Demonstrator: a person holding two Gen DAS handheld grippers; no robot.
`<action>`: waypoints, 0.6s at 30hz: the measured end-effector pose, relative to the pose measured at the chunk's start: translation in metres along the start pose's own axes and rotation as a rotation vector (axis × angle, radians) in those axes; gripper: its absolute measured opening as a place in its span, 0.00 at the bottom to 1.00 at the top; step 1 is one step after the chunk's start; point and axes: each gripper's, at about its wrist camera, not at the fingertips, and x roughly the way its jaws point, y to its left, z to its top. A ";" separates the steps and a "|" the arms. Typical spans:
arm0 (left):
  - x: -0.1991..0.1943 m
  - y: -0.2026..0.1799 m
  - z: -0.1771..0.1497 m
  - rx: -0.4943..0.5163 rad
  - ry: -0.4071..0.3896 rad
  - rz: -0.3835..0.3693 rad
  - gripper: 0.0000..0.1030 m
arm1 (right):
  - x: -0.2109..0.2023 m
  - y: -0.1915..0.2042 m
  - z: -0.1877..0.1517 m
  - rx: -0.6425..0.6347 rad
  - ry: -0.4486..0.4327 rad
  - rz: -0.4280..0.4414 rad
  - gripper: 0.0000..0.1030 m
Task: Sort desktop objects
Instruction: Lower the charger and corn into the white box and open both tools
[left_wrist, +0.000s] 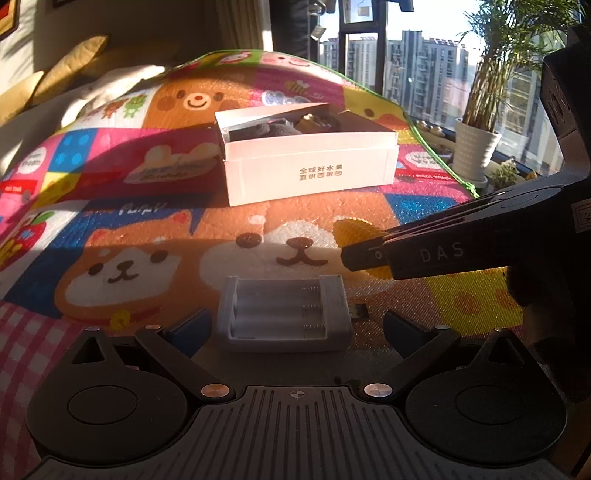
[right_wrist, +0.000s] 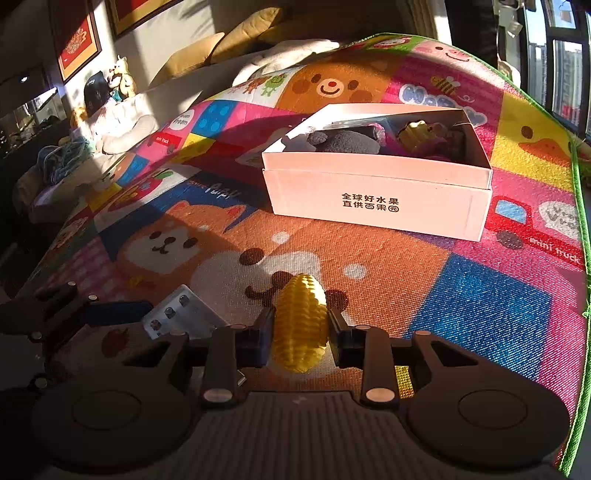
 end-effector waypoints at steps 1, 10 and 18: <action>0.001 0.000 0.001 0.002 0.001 0.001 0.99 | -0.005 -0.004 -0.002 0.008 -0.004 -0.011 0.30; 0.010 -0.010 0.006 0.043 0.004 0.052 0.98 | -0.040 -0.022 -0.027 0.021 -0.025 -0.094 0.30; 0.010 -0.011 0.004 0.062 0.003 0.065 0.92 | -0.060 -0.014 -0.036 0.012 -0.047 -0.119 0.30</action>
